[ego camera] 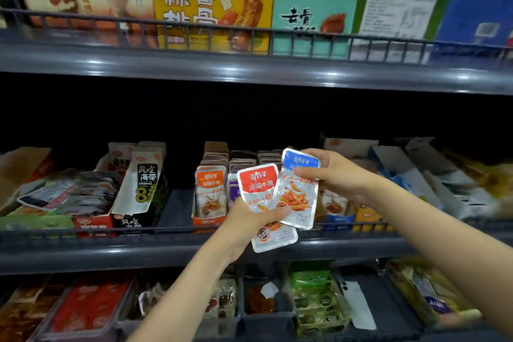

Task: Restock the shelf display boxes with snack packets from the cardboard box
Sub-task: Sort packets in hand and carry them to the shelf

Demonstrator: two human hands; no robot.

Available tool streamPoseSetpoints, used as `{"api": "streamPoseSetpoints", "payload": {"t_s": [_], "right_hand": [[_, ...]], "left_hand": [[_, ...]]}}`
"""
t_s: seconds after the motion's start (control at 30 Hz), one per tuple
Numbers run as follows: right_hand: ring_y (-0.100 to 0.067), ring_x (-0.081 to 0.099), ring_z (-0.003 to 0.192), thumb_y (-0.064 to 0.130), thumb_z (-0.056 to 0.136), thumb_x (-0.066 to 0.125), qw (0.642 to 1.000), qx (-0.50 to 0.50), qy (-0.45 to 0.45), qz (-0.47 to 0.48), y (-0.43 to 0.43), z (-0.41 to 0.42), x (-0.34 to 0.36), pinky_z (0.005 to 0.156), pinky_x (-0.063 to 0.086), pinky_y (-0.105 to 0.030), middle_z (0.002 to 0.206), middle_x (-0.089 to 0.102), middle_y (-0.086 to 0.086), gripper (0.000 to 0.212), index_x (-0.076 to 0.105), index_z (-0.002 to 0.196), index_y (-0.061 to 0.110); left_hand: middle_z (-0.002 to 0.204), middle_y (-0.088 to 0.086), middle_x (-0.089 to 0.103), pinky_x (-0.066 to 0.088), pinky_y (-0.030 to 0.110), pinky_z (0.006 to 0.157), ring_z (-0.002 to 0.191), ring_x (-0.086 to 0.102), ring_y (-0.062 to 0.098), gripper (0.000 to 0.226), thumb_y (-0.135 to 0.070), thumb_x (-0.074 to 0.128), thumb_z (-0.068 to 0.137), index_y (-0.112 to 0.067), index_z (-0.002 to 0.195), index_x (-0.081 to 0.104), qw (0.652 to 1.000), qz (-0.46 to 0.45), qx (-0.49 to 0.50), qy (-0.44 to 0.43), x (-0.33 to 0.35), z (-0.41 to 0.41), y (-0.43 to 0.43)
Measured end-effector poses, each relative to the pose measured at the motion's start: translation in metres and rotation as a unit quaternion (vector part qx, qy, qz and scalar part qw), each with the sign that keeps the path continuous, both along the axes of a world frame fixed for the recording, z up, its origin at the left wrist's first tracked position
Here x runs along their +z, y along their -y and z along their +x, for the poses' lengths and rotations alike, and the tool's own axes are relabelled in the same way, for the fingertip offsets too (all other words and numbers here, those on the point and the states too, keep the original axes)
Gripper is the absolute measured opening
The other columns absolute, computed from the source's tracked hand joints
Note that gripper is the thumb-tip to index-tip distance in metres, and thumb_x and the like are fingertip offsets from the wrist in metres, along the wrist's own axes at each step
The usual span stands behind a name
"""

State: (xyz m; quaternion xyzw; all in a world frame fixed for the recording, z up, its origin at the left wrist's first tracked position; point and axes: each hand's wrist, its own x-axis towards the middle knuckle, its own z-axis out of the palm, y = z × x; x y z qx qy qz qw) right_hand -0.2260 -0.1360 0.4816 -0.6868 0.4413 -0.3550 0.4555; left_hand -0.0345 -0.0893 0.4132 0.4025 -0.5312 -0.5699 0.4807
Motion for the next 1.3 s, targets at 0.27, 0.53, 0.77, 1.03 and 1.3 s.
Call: {"api": "streamPoseSetpoints", "payload": {"t_s": [0.27, 0.53, 0.77, 1.03, 1.3], "right_hand": [[-0.021, 0.069, 0.096, 0.013, 0.085, 0.066, 0.999, -0.034, 0.038, 0.011, 0.006, -0.070, -0.020, 0.081, 0.057, -0.032, 0.105, 0.071, -0.007, 0.032, 0.059, 0.116, 0.019], [-0.021, 0.068, 0.093, 0.012, 0.084, 0.069, 0.975, -0.192, 0.028, -0.110, 0.050, -0.146, -0.021, 0.067, 0.056, -0.019, 0.105, 0.068, -0.009, 0.036, 0.057, 0.117, 0.008], [-0.008, 0.066, 0.087, 0.013, 0.084, 0.069, 0.978, -0.144, -0.076, -0.128, 0.085, -0.142, -0.044, 0.064, 0.054, -0.016, 0.100, 0.066, 0.001, 0.030, 0.057, 0.111, 0.011], [-0.009, 0.043, 0.118, 0.021, 0.080, 0.073, 0.943, -0.090, -0.236, -0.215, 0.092, -0.130, -0.083, 0.096, 0.045, -0.027, 0.125, 0.042, 0.010, 0.045, 0.057, 0.122, 0.025], [-0.015, 0.031, 0.136, 0.032, 0.085, 0.068, 0.907, -0.080, -0.339, -0.237, 0.075, -0.122, -0.086, 0.104, 0.033, -0.027, 0.150, 0.031, 0.005, 0.070, 0.031, 0.145, 0.031]], "left_hand": [[0.102, 0.003, 0.073, 0.055, 0.033, 0.085, 0.093, 0.070, 0.017, 0.033, -0.010, 0.077, 0.075, -0.014, 0.106, 0.065, 0.999, 0.026, -0.021, 0.036, -0.004, -0.057, 0.019], [0.095, -0.003, 0.075, 0.055, 0.021, 0.073, 0.087, 0.071, 0.010, 0.017, -0.007, 0.067, 0.085, -0.017, 0.097, 0.065, 0.998, 0.055, 0.005, 0.035, -0.015, -0.074, 0.038], [0.095, -0.005, 0.074, 0.052, 0.013, 0.057, 0.078, 0.071, 0.004, 0.023, 0.000, 0.062, 0.087, -0.015, 0.105, 0.061, 0.997, 0.060, 0.003, 0.046, -0.019, -0.079, 0.048], [0.101, -0.003, 0.074, 0.053, 0.022, 0.076, 0.092, 0.070, 0.012, 0.022, -0.004, 0.065, 0.085, -0.017, 0.103, 0.067, 0.996, 0.066, 0.005, 0.063, -0.029, -0.079, 0.055], [0.100, 0.004, 0.073, 0.054, 0.031, 0.084, 0.092, 0.069, 0.017, 0.021, -0.011, 0.071, 0.082, -0.015, 0.102, 0.066, 0.995, 0.067, 0.019, 0.078, -0.033, -0.079, 0.048]]}}
